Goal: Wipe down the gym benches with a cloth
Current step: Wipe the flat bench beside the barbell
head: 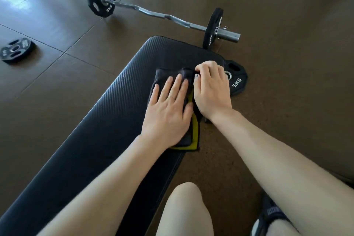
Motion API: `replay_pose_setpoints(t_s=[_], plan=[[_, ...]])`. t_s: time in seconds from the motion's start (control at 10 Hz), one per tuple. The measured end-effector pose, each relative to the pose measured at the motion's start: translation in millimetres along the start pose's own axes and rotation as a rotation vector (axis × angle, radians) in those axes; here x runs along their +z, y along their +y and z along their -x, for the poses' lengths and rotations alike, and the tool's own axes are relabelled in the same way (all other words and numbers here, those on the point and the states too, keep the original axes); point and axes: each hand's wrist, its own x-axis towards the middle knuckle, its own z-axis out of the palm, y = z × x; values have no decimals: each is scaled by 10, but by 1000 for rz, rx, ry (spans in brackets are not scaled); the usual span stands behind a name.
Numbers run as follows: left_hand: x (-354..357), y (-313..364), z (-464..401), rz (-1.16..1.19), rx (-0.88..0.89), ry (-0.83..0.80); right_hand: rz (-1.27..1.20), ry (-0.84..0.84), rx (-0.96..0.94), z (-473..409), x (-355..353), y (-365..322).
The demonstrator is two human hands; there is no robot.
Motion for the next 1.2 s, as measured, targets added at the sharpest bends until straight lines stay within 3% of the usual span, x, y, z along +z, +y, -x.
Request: replay_pose_setpoints(t_s=[0.1,0.3,0.4,0.5,0.6,0.8,0.9,1.0,1.1,1.2], plan=[[48,48,272,-33,-29,-7,28,-30,13,-6,-98,158],[59,76,-319,-35,31,47,-427,-263,383,-206,-137,467],[45,152,-732,-20,27,49,-613,-283,454,-240,-103,483],[33,221,-808,-32,11,44,-695,-336,509,-261,-160,490],[92,310,-347,-49,31,49,-833,-327,529,-245,-228,476],[162,392,-268,-92,73,80,-1301,-369,764,-230,-108,625],[125,468,-614,-91,109,72,-1378,-376,705,-321,-87,700],[72,565,-1081,-101,147,59,-1591,-345,791,-338,-116,879],[58,650,-1469,-135,187,23,-1258,-330,802,-271,90,1189],[64,712,-1554,-168,194,55,-1527,-128,978,-337,-130,823]])
